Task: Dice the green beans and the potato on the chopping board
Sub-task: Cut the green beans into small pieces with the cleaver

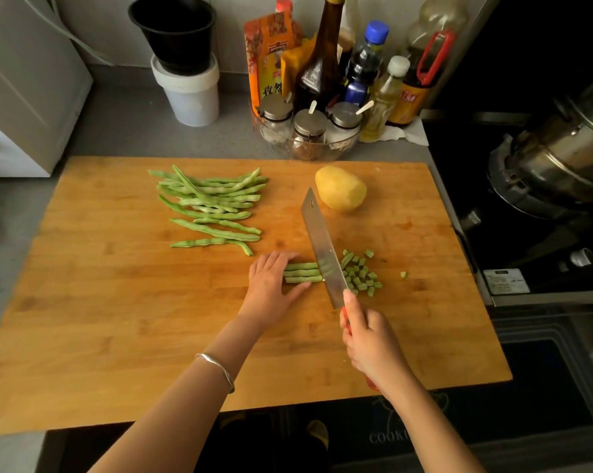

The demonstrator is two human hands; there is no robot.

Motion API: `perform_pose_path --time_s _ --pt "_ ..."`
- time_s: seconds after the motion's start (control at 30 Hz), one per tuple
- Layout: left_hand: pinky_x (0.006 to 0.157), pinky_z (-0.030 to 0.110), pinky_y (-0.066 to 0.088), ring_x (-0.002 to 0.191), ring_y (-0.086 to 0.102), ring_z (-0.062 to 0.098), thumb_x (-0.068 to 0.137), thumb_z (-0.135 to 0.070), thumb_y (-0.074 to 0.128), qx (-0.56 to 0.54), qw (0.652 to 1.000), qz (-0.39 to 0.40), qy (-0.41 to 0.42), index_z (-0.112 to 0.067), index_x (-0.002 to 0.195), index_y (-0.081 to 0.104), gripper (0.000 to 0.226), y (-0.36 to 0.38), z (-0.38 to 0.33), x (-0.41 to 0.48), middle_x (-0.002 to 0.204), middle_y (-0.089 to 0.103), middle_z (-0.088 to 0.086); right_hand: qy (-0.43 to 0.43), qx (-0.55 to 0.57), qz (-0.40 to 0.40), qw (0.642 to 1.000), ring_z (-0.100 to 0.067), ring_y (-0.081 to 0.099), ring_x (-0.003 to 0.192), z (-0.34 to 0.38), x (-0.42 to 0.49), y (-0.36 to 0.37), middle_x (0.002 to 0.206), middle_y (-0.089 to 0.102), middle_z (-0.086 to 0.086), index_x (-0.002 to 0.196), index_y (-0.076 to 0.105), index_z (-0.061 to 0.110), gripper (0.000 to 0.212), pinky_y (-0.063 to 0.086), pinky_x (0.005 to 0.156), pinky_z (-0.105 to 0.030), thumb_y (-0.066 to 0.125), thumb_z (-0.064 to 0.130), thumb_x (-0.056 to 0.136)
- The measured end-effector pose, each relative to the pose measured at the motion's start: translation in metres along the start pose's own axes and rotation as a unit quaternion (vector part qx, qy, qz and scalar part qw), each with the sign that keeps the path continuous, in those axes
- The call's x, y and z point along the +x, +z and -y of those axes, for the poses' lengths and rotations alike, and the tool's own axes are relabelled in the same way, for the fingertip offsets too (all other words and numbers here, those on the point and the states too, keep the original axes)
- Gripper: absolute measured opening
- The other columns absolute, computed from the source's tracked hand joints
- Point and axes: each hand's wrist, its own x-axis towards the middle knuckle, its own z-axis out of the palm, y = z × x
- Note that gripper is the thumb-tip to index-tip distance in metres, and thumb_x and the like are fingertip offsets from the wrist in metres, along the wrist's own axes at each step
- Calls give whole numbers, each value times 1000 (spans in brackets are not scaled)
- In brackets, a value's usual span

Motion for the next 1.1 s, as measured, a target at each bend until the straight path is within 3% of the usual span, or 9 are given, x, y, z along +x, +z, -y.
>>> perform_pose_path --time_s 0.13,0.3,0.47,0.67,0.8,1.1 --pt "98 34 29 113 45 18 84 -34 68 8 1000 1 1 -22 117 59 37 -2 6 -2 116 57 -3 5 -9 11 1000 -6 34 36 -2 -1 6 44 36 6 65 45 14 55 26 43 -20 33 59 95" --pt "92 28 29 111 46 16 81 -29 72 -30 1000 -1 -2 -20 111 64 33 -1 8 0 111 60 -4 14 -43 -2 999 -8 34 38 -4 -2 14 42 36 7 63 44 16 56 28 47 -26 32 59 96" --pt "93 33 34 110 47 15 80 -29 73 -37 999 6 1 -19 110 65 32 0 10 0 110 61 -4 9 -115 -24 993 -14 44 52 9 13 28 55 45 4 61 43 21 54 35 54 -28 28 57 99" --pt "92 31 34 108 48 17 80 -33 73 -24 1000 6 6 -22 115 63 38 -4 7 -1 111 60 -3 32 -31 -29 999 -11 36 40 3 18 19 43 37 8 61 45 17 61 27 46 -26 27 71 85" --pt "95 30 34 107 47 16 80 -37 72 -25 1000 3 5 -19 123 57 48 -7 10 -3 116 58 -1 23 15 -3 1000 -9 30 35 4 5 9 41 31 7 61 41 17 58 23 41 -23 29 69 84" --pt "92 34 40 102 51 18 77 -25 76 -35 999 -19 14 -15 106 65 32 -8 15 -4 107 61 0 15 -4 21 1000 -8 32 36 0 -4 18 43 34 7 66 43 14 55 25 40 -21 33 60 95"
